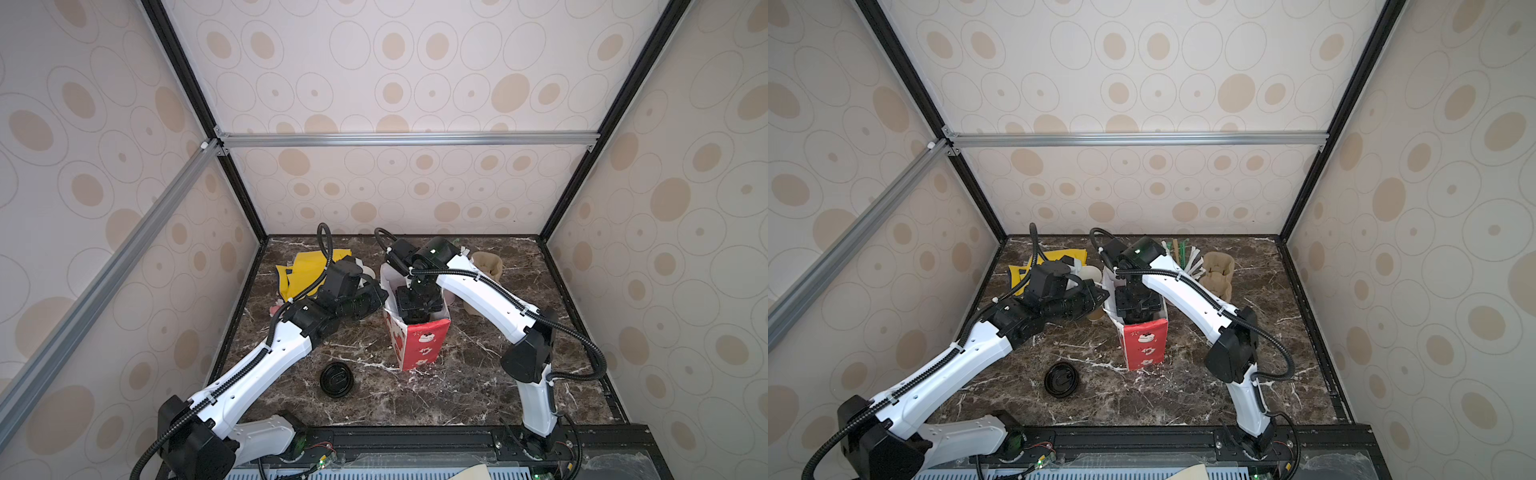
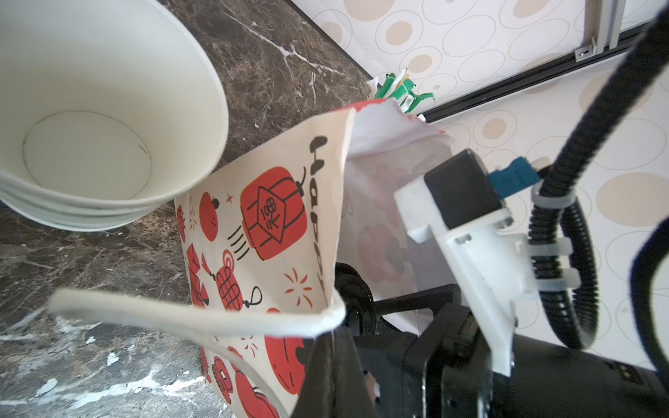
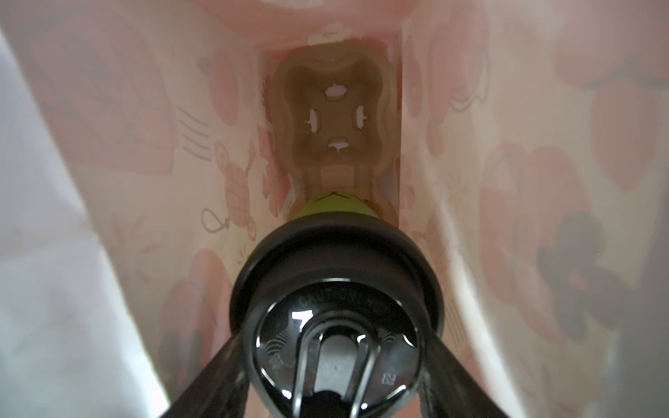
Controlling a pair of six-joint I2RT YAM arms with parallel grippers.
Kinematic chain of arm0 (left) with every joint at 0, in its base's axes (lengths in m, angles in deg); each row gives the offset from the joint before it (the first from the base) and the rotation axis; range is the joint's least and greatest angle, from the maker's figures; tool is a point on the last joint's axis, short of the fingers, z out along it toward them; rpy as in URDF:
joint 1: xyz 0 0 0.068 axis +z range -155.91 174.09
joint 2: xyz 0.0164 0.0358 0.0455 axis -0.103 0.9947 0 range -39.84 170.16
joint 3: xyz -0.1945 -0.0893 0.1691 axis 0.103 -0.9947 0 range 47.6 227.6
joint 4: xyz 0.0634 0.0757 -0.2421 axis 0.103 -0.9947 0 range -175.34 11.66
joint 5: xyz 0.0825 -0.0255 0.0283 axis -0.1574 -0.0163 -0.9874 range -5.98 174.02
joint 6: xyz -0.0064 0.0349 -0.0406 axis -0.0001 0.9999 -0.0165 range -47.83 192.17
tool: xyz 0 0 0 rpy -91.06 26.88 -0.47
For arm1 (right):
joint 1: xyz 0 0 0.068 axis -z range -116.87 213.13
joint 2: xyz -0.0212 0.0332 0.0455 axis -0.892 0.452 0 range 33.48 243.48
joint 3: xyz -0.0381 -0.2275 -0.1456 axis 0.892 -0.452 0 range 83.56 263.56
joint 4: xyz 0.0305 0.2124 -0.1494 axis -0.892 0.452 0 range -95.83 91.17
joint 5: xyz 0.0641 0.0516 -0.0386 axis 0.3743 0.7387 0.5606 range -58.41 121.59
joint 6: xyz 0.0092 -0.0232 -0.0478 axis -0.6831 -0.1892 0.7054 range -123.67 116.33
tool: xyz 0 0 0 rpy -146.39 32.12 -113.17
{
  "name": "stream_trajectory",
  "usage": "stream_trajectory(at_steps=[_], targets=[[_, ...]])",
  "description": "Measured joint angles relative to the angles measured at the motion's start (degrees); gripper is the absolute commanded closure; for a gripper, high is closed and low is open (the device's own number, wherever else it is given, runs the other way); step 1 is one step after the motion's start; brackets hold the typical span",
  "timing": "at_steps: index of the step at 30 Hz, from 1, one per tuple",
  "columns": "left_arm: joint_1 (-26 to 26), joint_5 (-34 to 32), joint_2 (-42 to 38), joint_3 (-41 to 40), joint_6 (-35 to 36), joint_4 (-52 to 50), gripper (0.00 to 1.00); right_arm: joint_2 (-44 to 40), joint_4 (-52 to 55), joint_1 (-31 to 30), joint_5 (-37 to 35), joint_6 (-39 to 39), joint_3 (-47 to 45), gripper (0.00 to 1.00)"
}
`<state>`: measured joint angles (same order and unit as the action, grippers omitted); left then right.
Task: Pack a coffee takeout order
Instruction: Place the coffee cup in the cup tray.
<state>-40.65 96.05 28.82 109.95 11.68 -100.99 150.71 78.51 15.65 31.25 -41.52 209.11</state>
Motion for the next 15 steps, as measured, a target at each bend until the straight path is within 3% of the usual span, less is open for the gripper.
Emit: stream_trajectory(at_steps=[15], targets=[[0.3,-0.4,-0.5,0.0,0.0,-0.6,1.0,1.7,-1.3,0.0,0.7,0.9,-2.6,0.34]])
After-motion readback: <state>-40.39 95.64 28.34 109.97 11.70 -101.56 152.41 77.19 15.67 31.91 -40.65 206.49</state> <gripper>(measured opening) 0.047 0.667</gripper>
